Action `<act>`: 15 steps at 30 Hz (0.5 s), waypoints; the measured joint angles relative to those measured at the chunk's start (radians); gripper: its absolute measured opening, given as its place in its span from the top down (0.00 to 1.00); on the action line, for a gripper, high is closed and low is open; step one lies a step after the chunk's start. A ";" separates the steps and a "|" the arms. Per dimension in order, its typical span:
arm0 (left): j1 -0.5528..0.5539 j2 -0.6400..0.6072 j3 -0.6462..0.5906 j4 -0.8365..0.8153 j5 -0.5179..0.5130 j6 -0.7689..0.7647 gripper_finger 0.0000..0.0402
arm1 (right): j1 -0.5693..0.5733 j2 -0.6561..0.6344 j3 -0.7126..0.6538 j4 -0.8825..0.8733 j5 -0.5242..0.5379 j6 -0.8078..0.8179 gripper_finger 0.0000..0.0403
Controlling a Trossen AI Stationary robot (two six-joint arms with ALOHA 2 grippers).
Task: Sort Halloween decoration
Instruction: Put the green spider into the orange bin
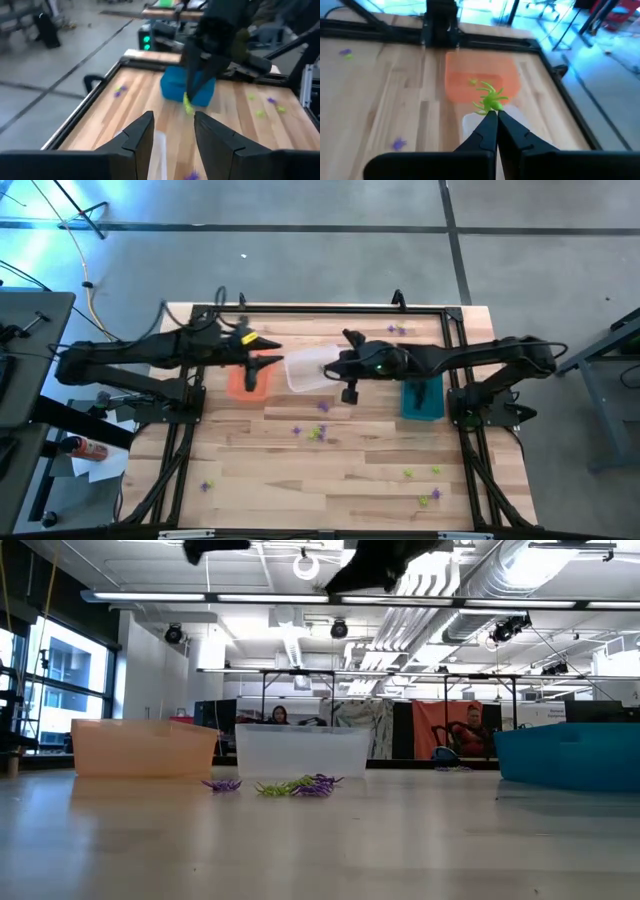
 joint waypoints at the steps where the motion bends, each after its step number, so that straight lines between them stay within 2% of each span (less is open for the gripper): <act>1: 0.000 0.029 0.000 0.054 0.016 0.019 0.66 | 0.000 -0.007 0.000 0.004 0.013 -0.004 1.00; 4: 0.000 0.119 0.000 0.169 0.062 0.049 0.63 | 0.000 -0.011 0.000 0.032 0.041 -0.008 1.00; 8: 0.000 0.216 0.000 0.201 0.066 0.034 0.59 | 0.000 -0.014 0.000 0.056 0.066 -0.015 1.00; 15: 0.001 0.264 0.000 0.212 0.064 -0.002 0.50 | 0.002 -0.014 0.000 0.069 0.066 -0.015 1.00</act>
